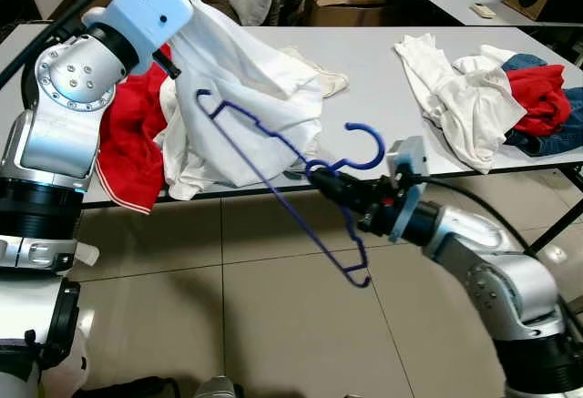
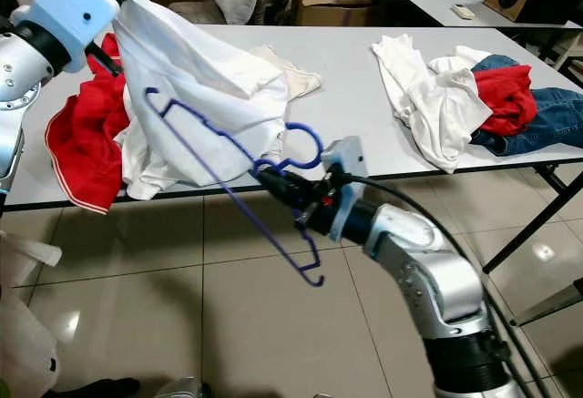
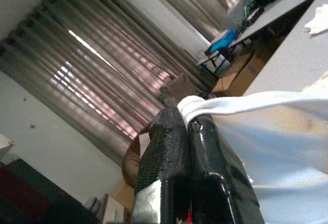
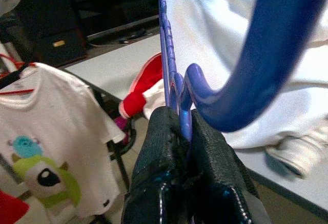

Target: Hang hanger

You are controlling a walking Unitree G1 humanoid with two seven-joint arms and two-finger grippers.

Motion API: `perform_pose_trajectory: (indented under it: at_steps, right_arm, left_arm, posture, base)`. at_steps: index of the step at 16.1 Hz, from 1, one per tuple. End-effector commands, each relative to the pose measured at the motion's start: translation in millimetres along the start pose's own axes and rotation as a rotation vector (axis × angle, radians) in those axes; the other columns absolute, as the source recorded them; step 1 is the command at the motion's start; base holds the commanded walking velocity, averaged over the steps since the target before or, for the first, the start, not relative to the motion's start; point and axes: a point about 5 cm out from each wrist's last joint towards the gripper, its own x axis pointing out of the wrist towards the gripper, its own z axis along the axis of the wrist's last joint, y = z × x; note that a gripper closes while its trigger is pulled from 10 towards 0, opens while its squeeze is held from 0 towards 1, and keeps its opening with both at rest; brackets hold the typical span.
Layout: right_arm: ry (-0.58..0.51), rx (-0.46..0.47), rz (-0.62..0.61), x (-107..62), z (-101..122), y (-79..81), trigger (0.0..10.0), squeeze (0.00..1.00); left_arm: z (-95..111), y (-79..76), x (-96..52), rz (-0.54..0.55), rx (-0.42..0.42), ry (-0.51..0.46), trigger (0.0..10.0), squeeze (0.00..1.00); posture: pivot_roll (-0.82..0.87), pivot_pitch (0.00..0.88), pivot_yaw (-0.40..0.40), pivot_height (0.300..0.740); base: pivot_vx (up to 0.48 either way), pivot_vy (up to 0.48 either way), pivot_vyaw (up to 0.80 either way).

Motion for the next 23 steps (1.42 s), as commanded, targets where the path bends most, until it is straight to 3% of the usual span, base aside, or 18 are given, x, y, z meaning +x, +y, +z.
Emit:
perform_pose_trajectory:
  at_steps: [1, 6, 11, 12, 15, 18, 20, 23]
  right_arm:
    - [-0.022, -0.028, -0.038, -7.2, 9.0, -5.8, 10.0, 0.00]
    - [-0.036, -0.042, -0.138, -15.2, 16.2, -21.9, 10.0, 0.00]
    - [0.005, -0.037, -0.159, -4.1, 8.7, -27.3, 10.0, 0.00]
    - [0.043, -0.051, -0.155, 1.1, 3.4, -28.0, 10.0, 0.00]
    - [0.096, -0.086, -0.129, 11.5, -3.7, -25.9, 10.0, 0.00]
    - [0.084, -0.090, -0.107, 14.3, -2.2, -22.8, 10.0, 0.00]
    - [0.057, -0.101, -0.217, 13.7, 0.5, -35.3, 10.0, 0.00]
    - [-0.016, -0.044, -0.342, 11.2, 8.9, -51.8, 10.0, 0.00]
  left_arm:
    - [4.3, -1.3, 2.7, -0.037, 0.017, -0.019, 0.0, 0.00]
    - [2.6, -21.7, 1.4, -0.187, 0.028, -0.022, 0.0, 0.00]
    - [8.2, -36.4, -4.7, -0.249, -0.064, -0.056, 0.0, 0.00]
    - [11.2, -37.1, -6.2, -0.238, -0.116, -0.067, 0.0, 0.00]
    - [14.4, -34.9, -11.6, -0.214, -0.153, -0.072, 0.0, 0.00]
    - [9.6, -27.3, -12.9, -0.157, -0.141, -0.042, 0.0, 0.00]
    - [16.2, -33.4, -17.9, -0.235, -0.153, -0.072, 0.0, 0.00]
    - [21.9, -56.2, -33.9, -0.455, -0.132, -0.123, 0.0, 0.00]
  posture:
    - [-0.06, 0.000, -0.037, 0.740]
    - [-0.06, 0.000, -0.041, 0.740]
    - [-0.05, 0.000, -0.057, 0.740]
    - [-0.05, 0.000, -0.060, 0.740]
    - [-0.04, 0.000, -0.071, 0.740]
    - [-0.03, 0.000, -0.075, 0.740]
    - [-0.04, 0.000, -0.069, 0.740]
    - [-0.04, 0.000, -0.065, 0.740]
  base:
    - [0.000, 0.000, 0.00]
    - [0.000, 0.000, 0.00]
    - [0.000, 0.000, 0.00]
    - [0.000, 0.000, 0.00]
    - [0.000, 0.000, 0.00]
    - [0.000, 0.000, 0.00]
    - [0.000, 0.000, 0.00]
    - [0.000, 0.000, 0.00]
